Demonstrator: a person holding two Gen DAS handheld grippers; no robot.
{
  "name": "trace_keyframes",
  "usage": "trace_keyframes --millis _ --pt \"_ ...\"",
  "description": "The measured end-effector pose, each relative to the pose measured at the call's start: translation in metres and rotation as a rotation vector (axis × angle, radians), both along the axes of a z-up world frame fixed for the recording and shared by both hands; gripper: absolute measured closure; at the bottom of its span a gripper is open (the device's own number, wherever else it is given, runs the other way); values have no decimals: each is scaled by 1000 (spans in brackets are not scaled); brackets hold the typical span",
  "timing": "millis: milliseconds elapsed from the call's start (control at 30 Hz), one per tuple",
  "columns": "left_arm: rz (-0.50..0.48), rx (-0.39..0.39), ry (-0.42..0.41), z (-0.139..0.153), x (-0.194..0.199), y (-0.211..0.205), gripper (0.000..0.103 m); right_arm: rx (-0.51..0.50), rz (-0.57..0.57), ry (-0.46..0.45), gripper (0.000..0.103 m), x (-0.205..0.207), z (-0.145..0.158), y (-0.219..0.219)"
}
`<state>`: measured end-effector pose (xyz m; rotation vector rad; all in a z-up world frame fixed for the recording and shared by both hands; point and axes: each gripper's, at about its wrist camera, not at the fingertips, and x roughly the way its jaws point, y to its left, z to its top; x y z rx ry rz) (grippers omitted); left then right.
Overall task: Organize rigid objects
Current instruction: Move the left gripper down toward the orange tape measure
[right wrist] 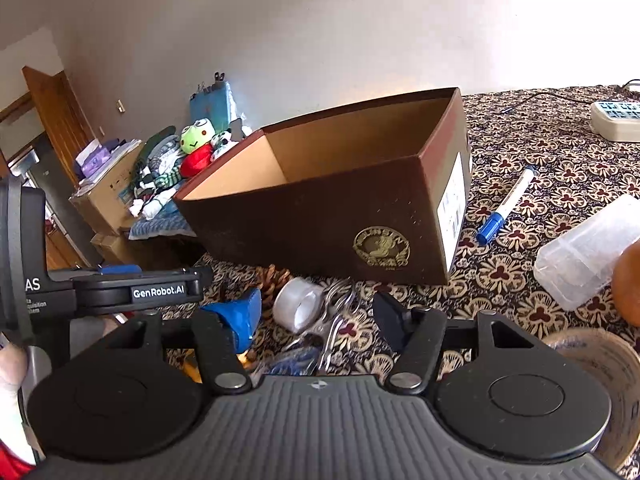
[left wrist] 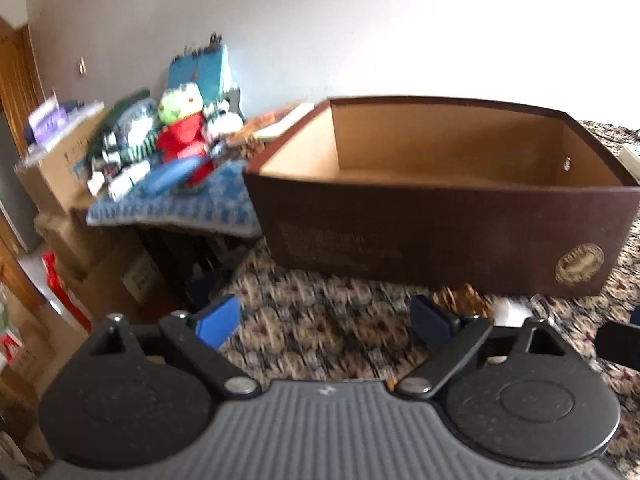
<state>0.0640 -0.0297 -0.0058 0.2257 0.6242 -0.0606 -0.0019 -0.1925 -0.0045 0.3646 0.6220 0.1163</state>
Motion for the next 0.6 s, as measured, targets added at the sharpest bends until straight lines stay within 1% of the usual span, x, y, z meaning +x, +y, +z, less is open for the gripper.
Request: trace_keyframes --millis 100,167,267,333,367,433,533,600 --pt "-31 28 4 2 15 -7 10 17 -13 12 56 5 -2 -4" --pt "-67 42 18 2 26 -12 10 36 -29 23 56 9 -2 -7" --pt "-111 65 67 -2 41 -17 10 31 -95 52 56 15 -1 -13" --pt "-132 77 97 -3 47 -17 10 55 -131 65 57 16 1 -17" --pt "-135 75 98 -2 47 -15 10 72 -140 62 57 16 3 -18" --pt "-129 61 82 0 44 -9 10 72 -150 48 57 12 4 -18" --pt "-126 2 81 -1 34 1 10 45 -158 28 57 6 2 -13" --pt "-115 -17 71 -2 24 8 10 57 -161 41 57 2 0 -10"
